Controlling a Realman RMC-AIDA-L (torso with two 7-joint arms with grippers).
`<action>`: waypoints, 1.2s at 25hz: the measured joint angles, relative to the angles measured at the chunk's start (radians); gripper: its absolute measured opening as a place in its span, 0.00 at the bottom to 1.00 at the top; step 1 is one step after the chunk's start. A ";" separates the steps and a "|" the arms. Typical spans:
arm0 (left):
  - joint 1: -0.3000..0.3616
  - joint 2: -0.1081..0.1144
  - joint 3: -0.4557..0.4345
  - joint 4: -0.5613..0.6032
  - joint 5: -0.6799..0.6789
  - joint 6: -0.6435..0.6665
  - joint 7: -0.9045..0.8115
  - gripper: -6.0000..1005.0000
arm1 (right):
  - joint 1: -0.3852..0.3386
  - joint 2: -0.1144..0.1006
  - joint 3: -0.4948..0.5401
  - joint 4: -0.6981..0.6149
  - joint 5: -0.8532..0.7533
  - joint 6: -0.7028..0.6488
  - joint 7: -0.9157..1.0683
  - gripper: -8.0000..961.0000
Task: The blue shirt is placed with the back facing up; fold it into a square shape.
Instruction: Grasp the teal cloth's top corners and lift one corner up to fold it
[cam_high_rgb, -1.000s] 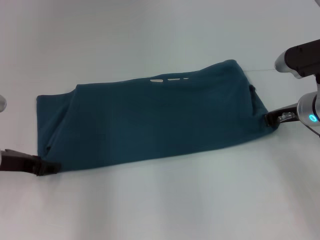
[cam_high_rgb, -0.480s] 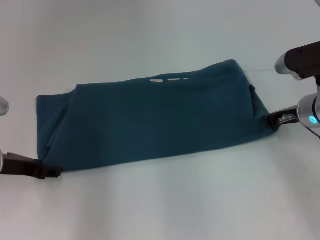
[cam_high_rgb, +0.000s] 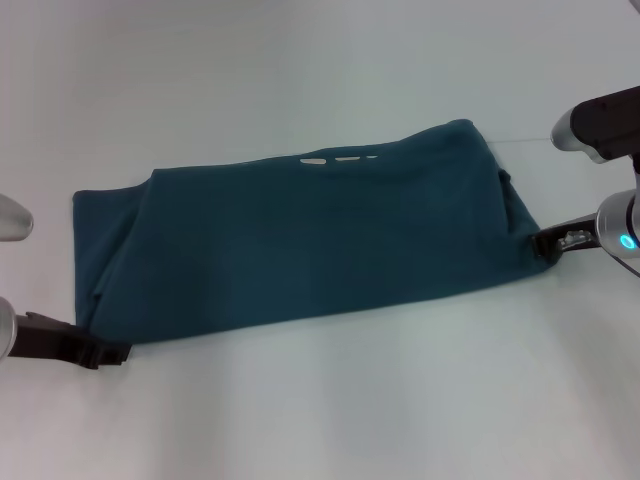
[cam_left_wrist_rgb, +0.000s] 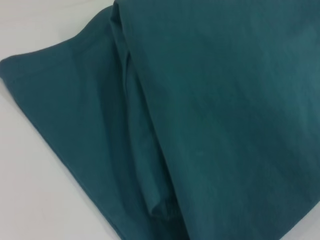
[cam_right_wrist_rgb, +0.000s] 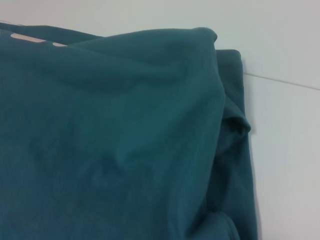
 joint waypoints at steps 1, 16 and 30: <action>0.000 0.000 0.000 0.000 0.000 0.000 0.000 0.56 | 0.000 0.000 0.000 0.000 0.000 0.000 0.000 0.07; -0.009 0.002 0.001 0.003 -0.001 0.000 0.024 0.20 | 0.000 -0.001 0.004 0.001 0.000 0.002 0.000 0.08; 0.006 0.000 0.025 0.036 0.000 0.073 0.047 0.06 | -0.055 0.005 -0.016 -0.055 0.002 -0.011 -0.023 0.08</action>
